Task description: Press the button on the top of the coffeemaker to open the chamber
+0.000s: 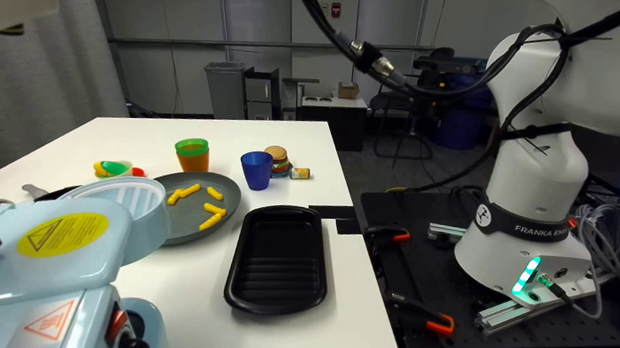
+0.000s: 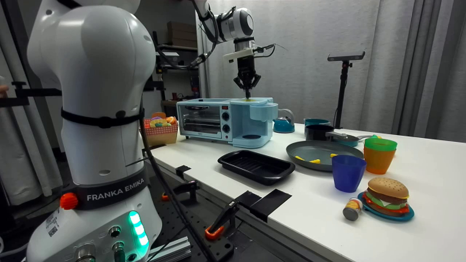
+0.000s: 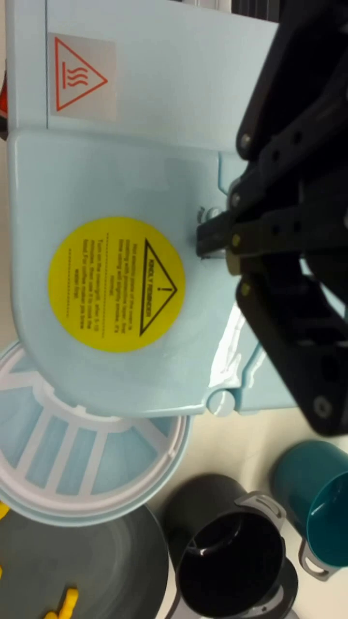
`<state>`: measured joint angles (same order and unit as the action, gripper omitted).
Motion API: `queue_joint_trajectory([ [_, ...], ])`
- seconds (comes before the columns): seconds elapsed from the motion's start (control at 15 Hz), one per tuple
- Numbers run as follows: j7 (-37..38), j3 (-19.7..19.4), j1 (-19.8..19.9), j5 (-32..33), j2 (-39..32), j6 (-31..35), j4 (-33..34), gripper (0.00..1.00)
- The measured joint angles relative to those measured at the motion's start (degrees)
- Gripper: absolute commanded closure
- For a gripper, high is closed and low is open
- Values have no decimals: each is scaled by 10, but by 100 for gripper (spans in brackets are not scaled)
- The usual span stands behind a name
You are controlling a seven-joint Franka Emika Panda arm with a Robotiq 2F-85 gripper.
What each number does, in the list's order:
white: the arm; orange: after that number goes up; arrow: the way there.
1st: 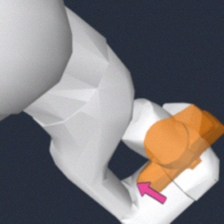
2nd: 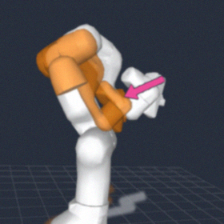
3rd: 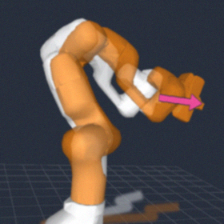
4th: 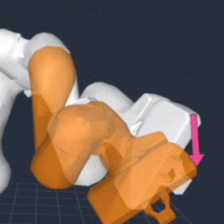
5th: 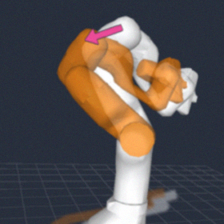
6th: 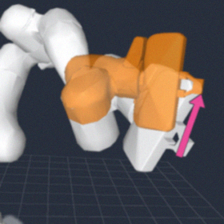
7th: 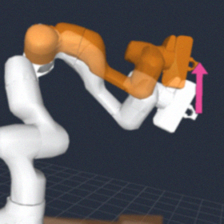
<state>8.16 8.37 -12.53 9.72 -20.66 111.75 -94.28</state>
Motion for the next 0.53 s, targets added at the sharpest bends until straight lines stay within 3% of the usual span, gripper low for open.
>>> queue_joint_trajectory([
  [0.53, 32, 1, -18, 7, 62, -18, -63, 100],
])
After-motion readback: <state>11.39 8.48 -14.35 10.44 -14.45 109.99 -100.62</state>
